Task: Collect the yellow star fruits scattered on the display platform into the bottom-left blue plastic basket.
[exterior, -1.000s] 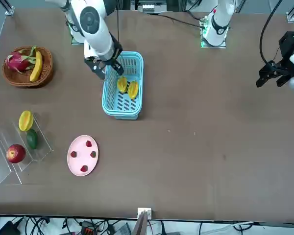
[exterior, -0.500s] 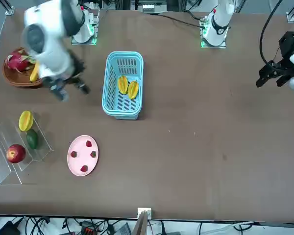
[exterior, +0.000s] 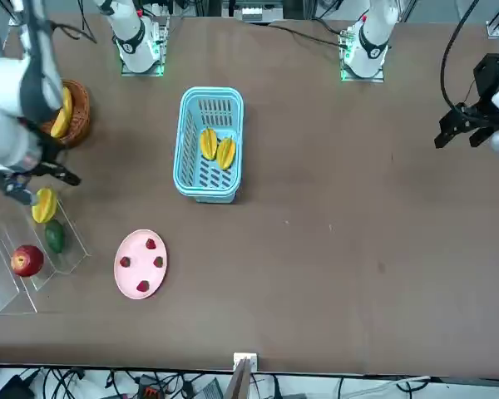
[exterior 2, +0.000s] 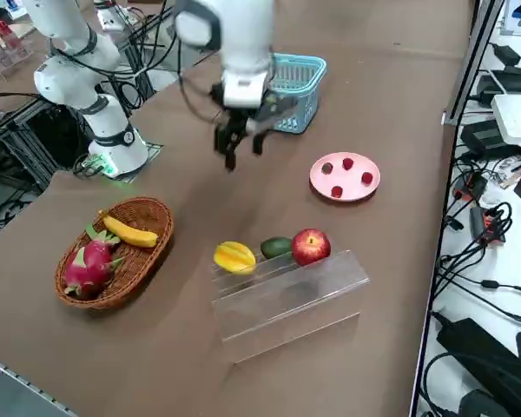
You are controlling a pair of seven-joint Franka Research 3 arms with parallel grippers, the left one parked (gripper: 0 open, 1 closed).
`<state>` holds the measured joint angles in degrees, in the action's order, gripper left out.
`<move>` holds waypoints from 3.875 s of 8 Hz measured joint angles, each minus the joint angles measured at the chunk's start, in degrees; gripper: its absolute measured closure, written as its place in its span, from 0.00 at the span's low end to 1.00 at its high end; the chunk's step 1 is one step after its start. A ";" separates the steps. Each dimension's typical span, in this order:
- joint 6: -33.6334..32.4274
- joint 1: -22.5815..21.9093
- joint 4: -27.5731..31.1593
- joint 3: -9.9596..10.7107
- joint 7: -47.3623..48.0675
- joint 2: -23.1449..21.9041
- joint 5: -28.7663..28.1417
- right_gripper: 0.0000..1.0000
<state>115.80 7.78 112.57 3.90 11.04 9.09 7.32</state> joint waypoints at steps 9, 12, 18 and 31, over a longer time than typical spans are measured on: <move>22.62 14.90 4.36 -0.91 -22.39 8.30 -2.31 0.00; 25.26 16.65 5.56 -0.94 -22.40 9.28 -3.71 0.00; 28.11 16.73 4.77 -2.49 -22.40 10.96 -7.92 0.00; 26.67 16.59 3.25 -3.14 -22.39 11.72 -8.53 0.80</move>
<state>142.48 24.37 115.82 0.75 -11.35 20.81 -1.22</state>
